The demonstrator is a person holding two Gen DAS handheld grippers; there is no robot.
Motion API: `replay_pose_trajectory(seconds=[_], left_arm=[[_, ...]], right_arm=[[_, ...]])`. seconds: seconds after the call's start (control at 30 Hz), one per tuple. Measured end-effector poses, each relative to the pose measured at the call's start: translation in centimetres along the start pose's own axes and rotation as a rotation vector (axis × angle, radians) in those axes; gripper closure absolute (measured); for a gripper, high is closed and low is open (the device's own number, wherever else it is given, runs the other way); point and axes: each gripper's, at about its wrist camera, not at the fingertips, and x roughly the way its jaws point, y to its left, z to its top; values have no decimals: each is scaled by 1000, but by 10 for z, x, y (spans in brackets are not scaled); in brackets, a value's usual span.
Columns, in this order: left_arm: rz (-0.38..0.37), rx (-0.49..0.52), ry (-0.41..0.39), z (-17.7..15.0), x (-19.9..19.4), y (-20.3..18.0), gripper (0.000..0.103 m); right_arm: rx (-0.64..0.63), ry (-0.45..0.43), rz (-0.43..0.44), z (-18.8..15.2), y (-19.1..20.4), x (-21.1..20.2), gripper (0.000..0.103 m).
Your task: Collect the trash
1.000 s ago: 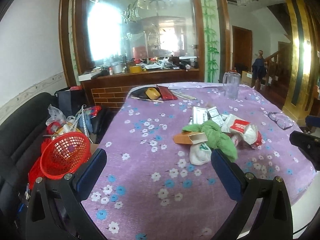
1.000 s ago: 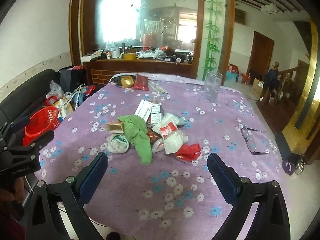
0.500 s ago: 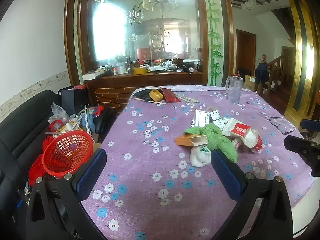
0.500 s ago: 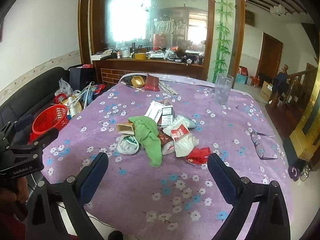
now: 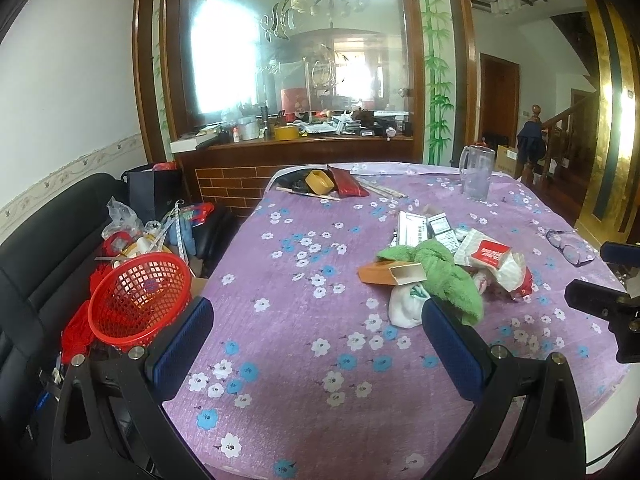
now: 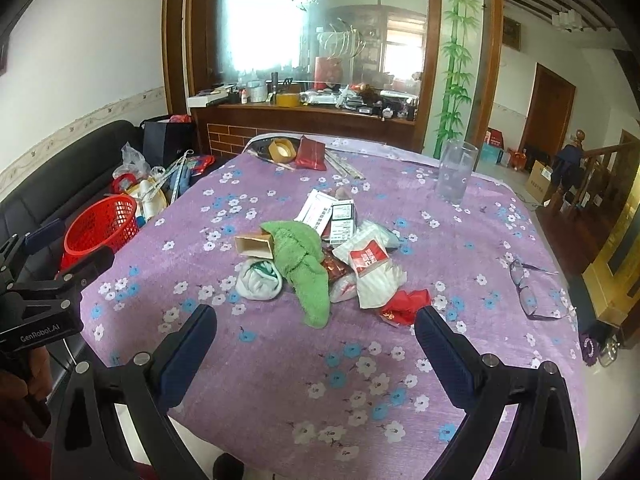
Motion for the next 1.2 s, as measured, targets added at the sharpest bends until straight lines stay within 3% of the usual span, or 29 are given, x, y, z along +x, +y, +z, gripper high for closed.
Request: replay_pose_trajectory(seconds=[1.07,1.2], left_arm=[[5,2,31,4,12,-4,0],[-27,14,74,14,27,-13,0]], right_arm=[[2,42,7,7,-5,25,2],[5,54,18,11,-11,32,2]])
